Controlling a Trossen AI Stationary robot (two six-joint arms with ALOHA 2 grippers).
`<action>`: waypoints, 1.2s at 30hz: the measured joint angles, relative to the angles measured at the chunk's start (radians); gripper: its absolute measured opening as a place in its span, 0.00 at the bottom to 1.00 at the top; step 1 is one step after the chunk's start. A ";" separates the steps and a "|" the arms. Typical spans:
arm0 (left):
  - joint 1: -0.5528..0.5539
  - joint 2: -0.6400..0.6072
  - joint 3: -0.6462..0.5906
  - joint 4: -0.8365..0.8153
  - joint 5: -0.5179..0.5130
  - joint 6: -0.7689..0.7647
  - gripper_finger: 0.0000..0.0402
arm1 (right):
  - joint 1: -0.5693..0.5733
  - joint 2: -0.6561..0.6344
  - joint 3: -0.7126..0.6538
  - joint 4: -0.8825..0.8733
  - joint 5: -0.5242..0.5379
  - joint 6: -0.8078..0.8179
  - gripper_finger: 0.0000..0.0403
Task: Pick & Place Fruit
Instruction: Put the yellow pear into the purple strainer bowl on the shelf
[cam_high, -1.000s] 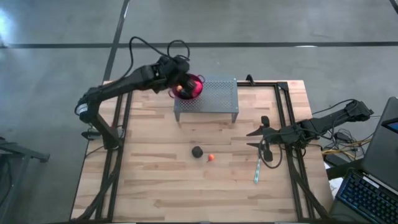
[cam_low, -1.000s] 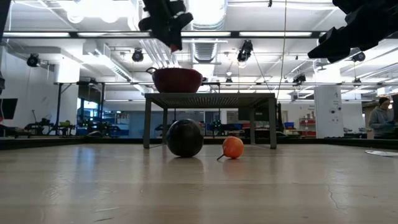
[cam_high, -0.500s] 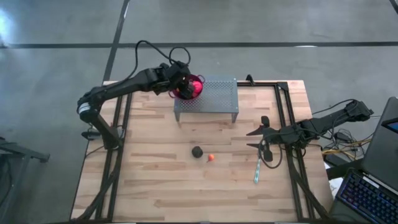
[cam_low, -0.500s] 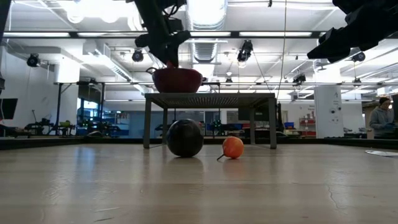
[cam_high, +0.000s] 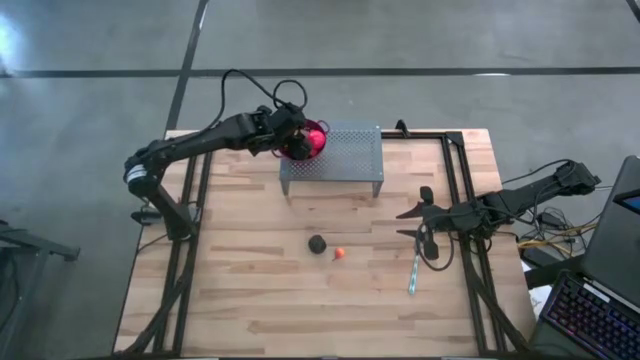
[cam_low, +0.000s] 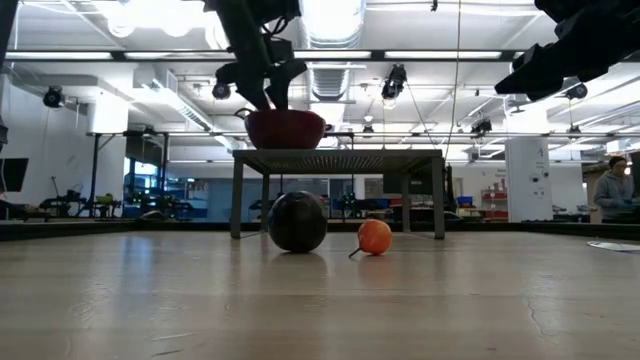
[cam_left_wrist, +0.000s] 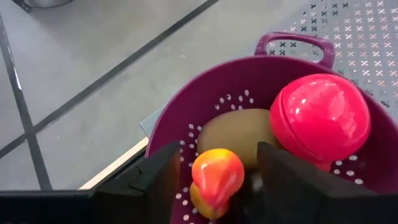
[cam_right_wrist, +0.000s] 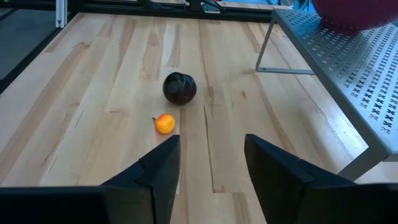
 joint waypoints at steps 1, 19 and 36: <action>0.000 0.000 0.000 0.000 0.000 0.000 0.56 | 0.000 0.000 0.000 0.000 0.000 0.000 0.42; -0.006 -0.010 0.020 -0.004 0.001 0.021 0.58 | 0.000 -0.001 0.000 0.000 0.000 0.000 0.30; -0.130 -0.071 0.051 -0.042 -0.009 -0.015 0.58 | 0.000 -0.001 0.000 0.000 0.000 0.001 0.17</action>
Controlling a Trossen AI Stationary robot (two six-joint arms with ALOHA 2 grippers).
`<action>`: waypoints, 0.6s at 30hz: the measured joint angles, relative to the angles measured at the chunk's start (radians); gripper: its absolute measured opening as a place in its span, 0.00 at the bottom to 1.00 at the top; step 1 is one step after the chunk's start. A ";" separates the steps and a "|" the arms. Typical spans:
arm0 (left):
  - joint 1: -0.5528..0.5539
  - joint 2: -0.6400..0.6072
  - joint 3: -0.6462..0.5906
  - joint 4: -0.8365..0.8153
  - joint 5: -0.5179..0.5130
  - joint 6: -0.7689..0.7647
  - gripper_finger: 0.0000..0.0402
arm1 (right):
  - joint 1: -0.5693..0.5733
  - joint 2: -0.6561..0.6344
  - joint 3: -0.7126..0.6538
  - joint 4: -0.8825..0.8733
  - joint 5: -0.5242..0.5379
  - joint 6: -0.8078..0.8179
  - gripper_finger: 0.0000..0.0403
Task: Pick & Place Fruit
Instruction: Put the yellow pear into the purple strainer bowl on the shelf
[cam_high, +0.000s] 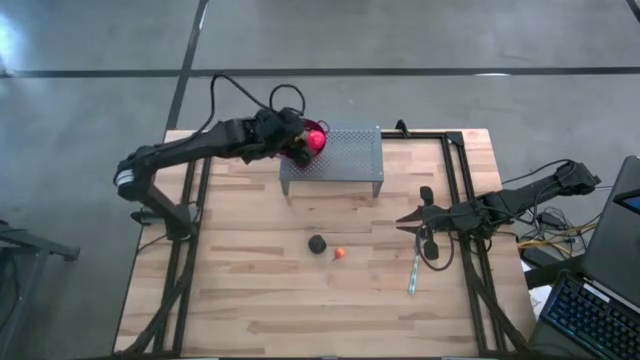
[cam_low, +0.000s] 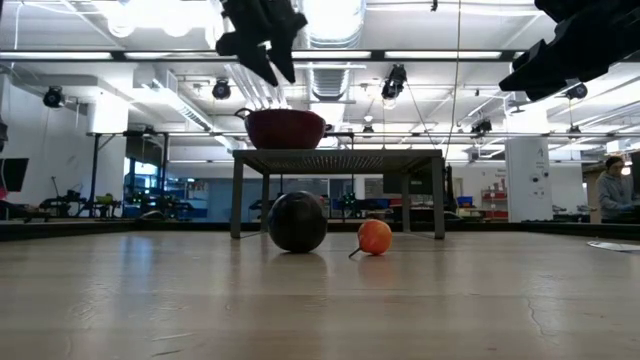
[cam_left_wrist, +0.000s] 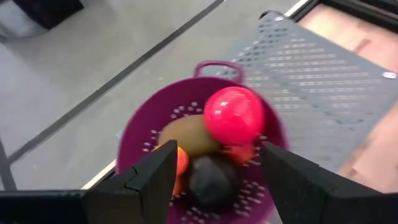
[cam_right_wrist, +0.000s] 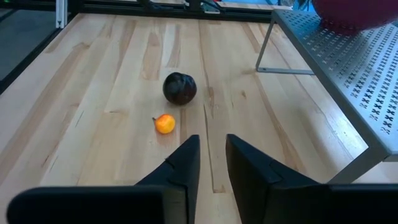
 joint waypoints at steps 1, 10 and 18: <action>-0.020 -0.004 0.000 0.000 -0.016 -0.003 0.58 | 0.000 0.000 0.000 0.000 0.000 0.001 0.17; -0.276 -0.009 -0.041 0.001 -0.236 -0.059 0.58 | 0.000 0.000 0.000 0.000 0.000 -0.012 0.12; -0.500 -0.009 -0.195 0.004 -0.447 -0.235 0.58 | 0.000 0.000 0.000 0.001 0.000 -0.102 0.14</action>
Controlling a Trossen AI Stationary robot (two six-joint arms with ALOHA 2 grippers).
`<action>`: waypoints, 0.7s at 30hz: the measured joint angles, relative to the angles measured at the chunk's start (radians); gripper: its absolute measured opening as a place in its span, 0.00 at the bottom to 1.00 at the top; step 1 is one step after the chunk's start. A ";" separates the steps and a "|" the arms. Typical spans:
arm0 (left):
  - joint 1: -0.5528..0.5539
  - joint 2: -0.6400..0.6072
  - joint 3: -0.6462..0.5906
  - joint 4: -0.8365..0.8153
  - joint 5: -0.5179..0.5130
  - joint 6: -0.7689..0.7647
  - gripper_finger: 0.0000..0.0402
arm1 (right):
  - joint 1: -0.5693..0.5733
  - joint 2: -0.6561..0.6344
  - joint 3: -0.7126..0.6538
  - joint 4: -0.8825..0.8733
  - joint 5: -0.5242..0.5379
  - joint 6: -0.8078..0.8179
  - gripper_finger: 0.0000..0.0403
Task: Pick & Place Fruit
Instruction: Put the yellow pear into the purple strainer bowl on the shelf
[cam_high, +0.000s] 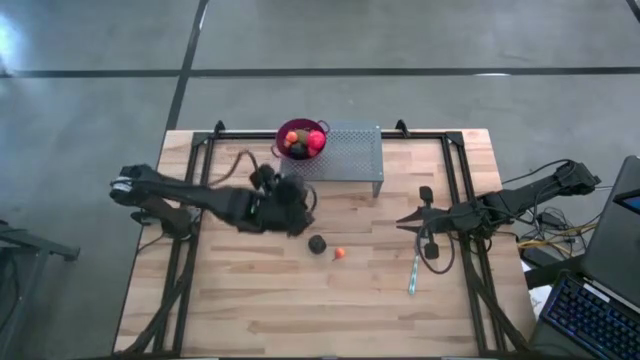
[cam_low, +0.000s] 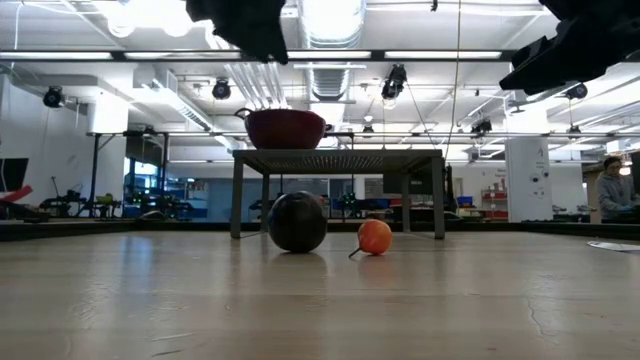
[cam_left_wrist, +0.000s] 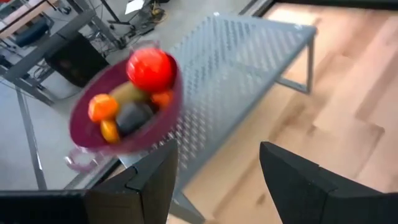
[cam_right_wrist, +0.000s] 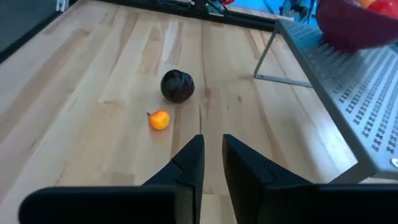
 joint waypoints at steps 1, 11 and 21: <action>-0.022 0.000 -0.023 0.002 -0.013 -0.026 0.58 | 0.000 0.000 0.000 0.005 0.000 0.006 0.15; -0.170 0.001 -0.294 0.147 -0.134 -0.251 0.58 | 0.000 0.042 0.000 0.457 -0.003 -0.019 0.23; -0.192 -0.018 -0.364 0.224 -0.133 -0.161 0.56 | -0.001 0.254 0.042 0.759 -0.003 -0.073 0.29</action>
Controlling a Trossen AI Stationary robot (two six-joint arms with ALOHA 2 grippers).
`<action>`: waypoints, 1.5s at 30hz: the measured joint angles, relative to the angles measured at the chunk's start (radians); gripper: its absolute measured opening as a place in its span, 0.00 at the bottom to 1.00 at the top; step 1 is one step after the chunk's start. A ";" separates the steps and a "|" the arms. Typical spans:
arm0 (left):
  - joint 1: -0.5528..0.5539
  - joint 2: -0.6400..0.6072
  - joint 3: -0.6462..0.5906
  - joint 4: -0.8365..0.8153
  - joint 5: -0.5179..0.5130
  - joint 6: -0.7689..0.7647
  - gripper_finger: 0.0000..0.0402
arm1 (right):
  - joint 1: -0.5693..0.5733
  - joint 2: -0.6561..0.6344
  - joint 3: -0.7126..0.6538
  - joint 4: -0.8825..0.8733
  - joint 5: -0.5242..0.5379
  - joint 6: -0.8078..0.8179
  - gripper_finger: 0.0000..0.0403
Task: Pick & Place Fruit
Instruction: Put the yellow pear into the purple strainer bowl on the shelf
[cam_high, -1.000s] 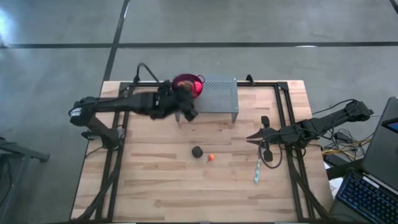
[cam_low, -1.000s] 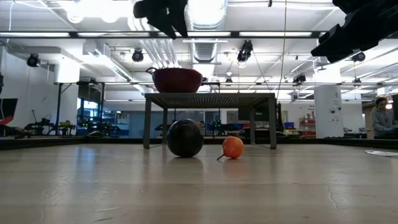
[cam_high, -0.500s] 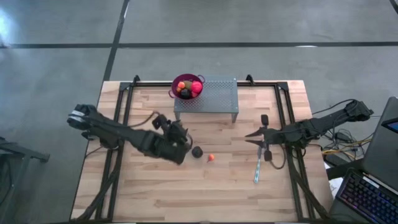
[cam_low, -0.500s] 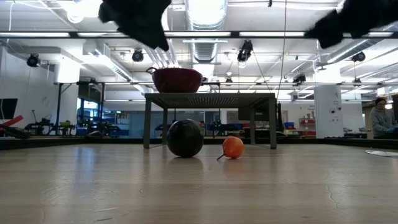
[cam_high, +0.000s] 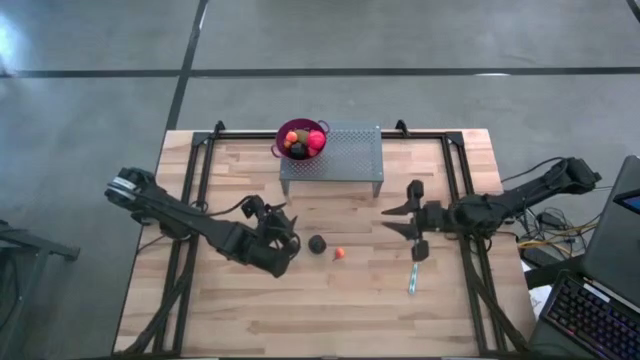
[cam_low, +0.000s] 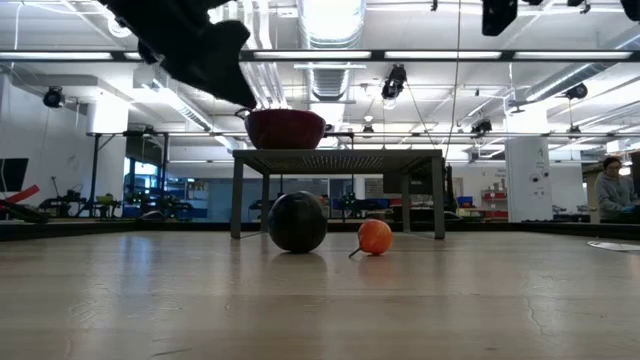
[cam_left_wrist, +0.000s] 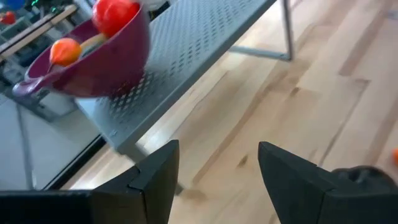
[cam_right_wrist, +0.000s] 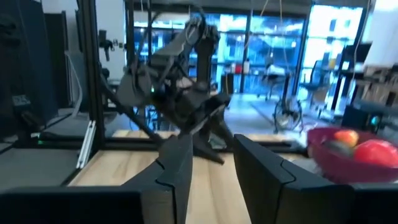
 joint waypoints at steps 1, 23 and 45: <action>-0.004 -0.003 0.000 0.016 0.000 0.023 0.55 | 0.000 0.028 0.012 -0.003 0.000 0.016 0.30; -0.042 -0.111 -0.042 0.112 0.085 0.252 0.42 | 0.008 0.651 0.282 -0.319 0.012 0.394 0.56; -0.039 -0.116 -0.063 0.141 0.078 0.249 0.43 | 0.010 0.879 0.322 -0.294 0.083 0.482 0.73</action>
